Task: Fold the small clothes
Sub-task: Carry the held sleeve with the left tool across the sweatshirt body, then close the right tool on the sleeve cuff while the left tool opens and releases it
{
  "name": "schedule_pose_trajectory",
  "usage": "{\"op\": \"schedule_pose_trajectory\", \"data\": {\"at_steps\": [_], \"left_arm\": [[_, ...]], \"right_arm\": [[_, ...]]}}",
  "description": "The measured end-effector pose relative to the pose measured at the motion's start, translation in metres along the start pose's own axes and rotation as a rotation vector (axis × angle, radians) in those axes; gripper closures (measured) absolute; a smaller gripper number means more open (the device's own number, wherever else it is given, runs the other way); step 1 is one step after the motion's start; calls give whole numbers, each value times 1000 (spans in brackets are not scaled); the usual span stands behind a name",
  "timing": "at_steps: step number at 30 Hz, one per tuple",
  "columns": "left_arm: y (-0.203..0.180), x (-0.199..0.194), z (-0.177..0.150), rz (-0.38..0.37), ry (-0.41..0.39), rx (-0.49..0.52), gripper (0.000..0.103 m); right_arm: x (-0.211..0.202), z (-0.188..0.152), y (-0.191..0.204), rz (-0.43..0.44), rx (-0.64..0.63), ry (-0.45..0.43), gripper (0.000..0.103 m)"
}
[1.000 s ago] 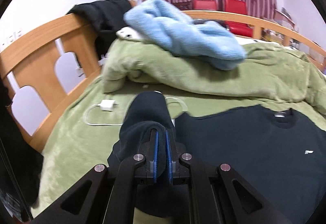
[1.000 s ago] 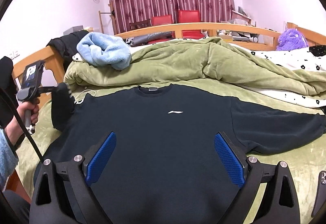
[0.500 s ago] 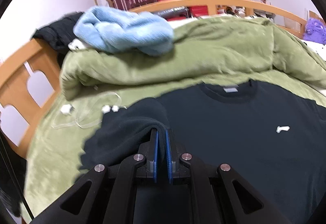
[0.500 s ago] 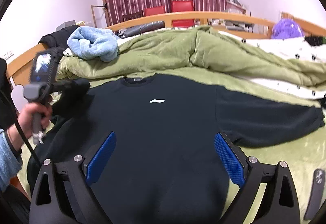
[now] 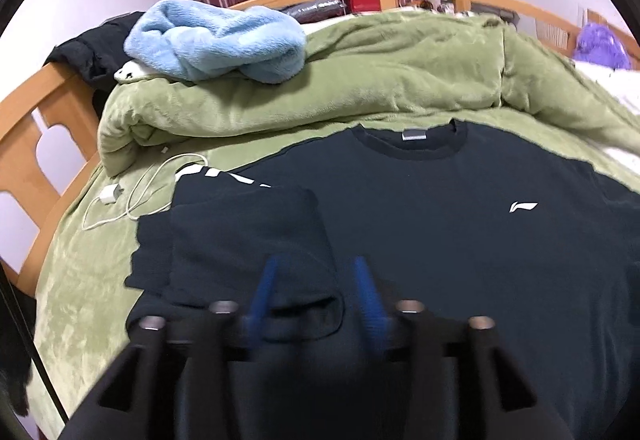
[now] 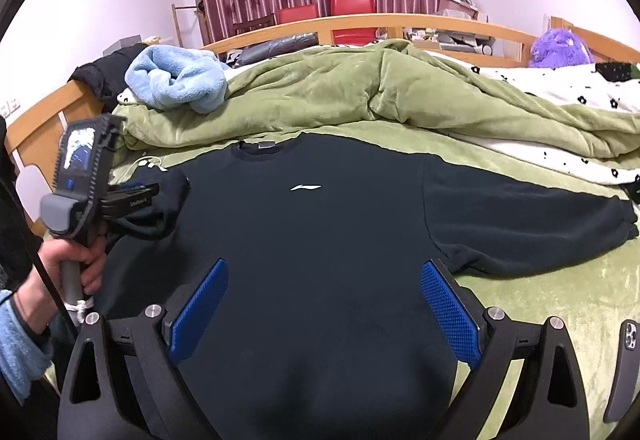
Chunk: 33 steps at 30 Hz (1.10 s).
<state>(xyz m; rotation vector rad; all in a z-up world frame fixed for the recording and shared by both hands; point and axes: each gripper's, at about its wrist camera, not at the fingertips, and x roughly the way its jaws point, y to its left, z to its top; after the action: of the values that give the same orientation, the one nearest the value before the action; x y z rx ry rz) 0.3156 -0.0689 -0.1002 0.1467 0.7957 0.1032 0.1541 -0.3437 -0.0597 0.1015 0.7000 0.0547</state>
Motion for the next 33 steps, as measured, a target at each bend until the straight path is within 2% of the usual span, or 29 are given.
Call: {"op": "schedule_pose_trajectory", "data": {"at_steps": [1, 4, 7, 10, 12, 15, 17, 24, 33], "left_arm": [[4, -5, -2, -2, -8, -10, 32], [27, -25, -9, 6, -41, -33, 31], [57, -34, -14, 9, -36, -69, 31], [98, -38, -23, 26, -37, -111, 31], [134, -37, -29, 41, -29, -152, 31], [177, -30, -38, 59, -9, -210, 31], [207, -22, -46, 83, 0, -249, 31], [271, 0, -65, 140, 17, -298, 31], [320, 16, -79, 180, 25, -355, 31]], "right_arm": [[-1, -2, 4, -1, -2, -3, 7], [-1, -5, 20, 24, 2, -2, 7], [5, 0, 42, 57, 8, 11, 7], [15, 11, 73, 109, -2, 39, 20], [24, 20, 99, 130, -39, 54, 37], [41, 31, 143, 179, -98, 62, 45], [58, 36, 176, 206, -131, 73, 46], [122, 34, 267, 225, -249, 104, 46], [196, 37, 356, 319, -290, 163, 45]]}}
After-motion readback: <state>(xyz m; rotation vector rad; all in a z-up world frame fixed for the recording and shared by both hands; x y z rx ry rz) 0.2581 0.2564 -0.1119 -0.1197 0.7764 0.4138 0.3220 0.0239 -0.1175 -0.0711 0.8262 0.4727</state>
